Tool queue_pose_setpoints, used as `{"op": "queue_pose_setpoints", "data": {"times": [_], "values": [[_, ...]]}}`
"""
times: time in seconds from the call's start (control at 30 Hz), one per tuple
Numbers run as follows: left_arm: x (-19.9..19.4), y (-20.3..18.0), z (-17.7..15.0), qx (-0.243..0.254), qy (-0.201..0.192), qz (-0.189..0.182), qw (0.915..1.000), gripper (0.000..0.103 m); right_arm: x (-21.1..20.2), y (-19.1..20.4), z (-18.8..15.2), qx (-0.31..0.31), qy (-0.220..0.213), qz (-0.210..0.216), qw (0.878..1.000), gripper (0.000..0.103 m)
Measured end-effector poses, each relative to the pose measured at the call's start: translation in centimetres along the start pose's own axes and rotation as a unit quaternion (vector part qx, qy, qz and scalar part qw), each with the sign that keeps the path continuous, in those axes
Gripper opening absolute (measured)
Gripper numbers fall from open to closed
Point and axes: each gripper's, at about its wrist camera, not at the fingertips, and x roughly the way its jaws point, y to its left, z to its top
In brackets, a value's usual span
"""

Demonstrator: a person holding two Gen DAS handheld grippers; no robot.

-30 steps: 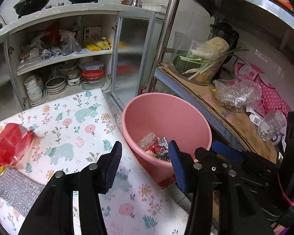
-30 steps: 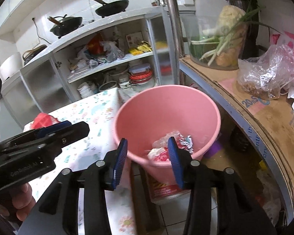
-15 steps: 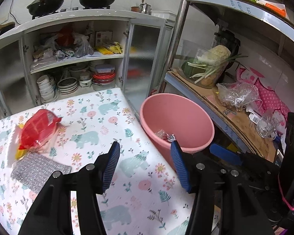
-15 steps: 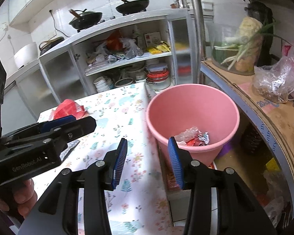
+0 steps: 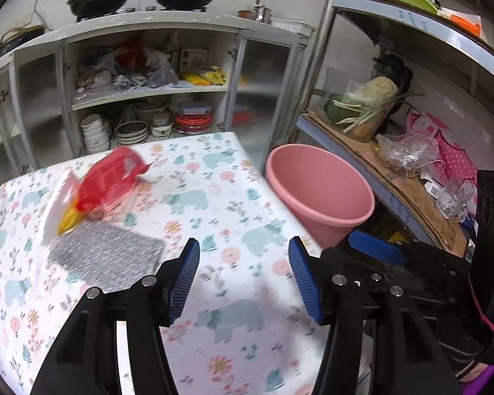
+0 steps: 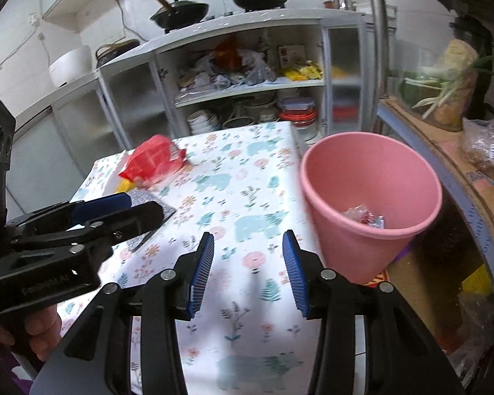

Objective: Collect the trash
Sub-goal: 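Grasp the white foam strip with the left tool while the right grasps the red plastic bag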

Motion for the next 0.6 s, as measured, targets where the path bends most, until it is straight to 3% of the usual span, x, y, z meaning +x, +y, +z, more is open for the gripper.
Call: {"op": "queue_pose_setpoints", "data": {"times": [0.27, 0.6], "values": [[-2.1, 5.5, -2.0, -0.028, 0.002, 0.032, 0.9991, 0.056, 2.1, 2.6, -0.2, -0.020, 0.025, 0.026, 0.999, 0.044], [-3.9, 13.7, -3.1, -0.075, -0.001, 0.102, 0.9920, 0.055, 5.5, 5.8, 0.4, -0.046, 0.053, 0.052, 0.996, 0.044]]}}
